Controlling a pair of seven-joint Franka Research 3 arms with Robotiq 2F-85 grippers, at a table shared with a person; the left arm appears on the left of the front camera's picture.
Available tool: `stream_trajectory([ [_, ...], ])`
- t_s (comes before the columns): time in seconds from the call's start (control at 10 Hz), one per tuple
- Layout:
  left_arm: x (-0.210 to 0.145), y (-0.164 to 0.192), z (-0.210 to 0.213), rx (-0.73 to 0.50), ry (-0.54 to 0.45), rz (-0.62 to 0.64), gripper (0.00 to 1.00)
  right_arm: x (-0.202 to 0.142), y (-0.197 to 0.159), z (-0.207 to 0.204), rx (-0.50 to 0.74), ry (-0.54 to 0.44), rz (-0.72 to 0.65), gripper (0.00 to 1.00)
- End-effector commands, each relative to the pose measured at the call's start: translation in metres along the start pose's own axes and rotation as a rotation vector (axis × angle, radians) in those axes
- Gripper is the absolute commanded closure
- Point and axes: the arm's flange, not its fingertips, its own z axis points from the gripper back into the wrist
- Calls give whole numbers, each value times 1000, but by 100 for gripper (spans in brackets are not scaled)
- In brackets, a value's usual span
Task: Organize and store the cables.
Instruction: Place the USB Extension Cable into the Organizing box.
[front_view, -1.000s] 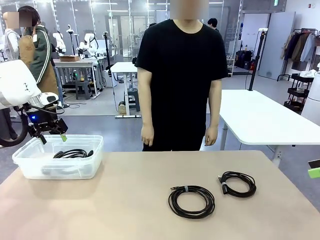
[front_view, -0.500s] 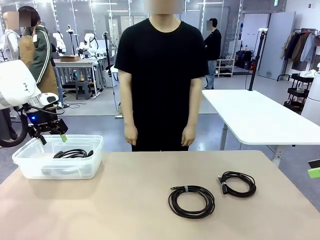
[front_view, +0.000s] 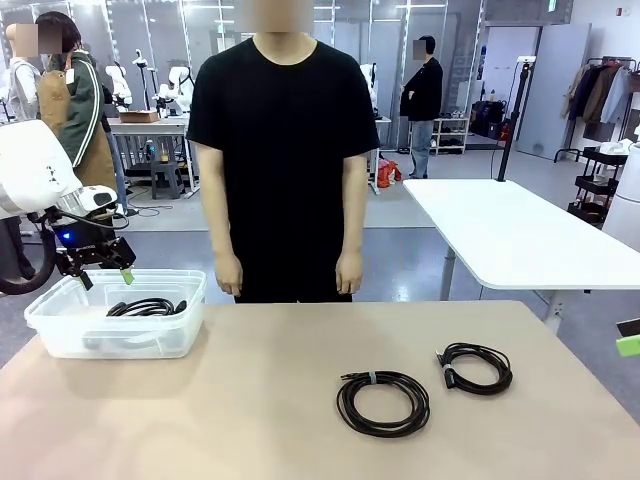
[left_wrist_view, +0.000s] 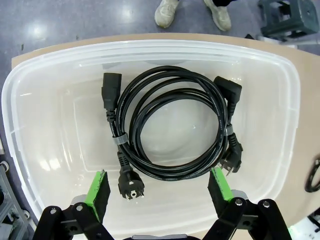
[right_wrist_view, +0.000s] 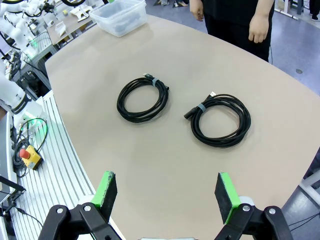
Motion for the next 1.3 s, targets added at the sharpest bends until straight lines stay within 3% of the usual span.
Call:
stream_trajectory([
  [0.0, 4, 1, 0, 2, -6, 0, 0, 0, -2, -1, 2, -19, 12, 0],
  [0.4, 0, 0, 0, 0, 0, 0, 0, 0, -2, -1, 2, -19, 12, 0],
  [0.6, -18, -9, 54, -51, -60, -157, 0, 0, -2, -1, 2, -19, 12, 0],
  [0.9, -105, 4, 94, -207, -148, -318, 0, 0, -2, -1, 2, -19, 12, 0],
  [1.2, -206, 36, 119, -312, -337, -535, 0, 0, -2, -1, 2, -19, 12, 0],
])
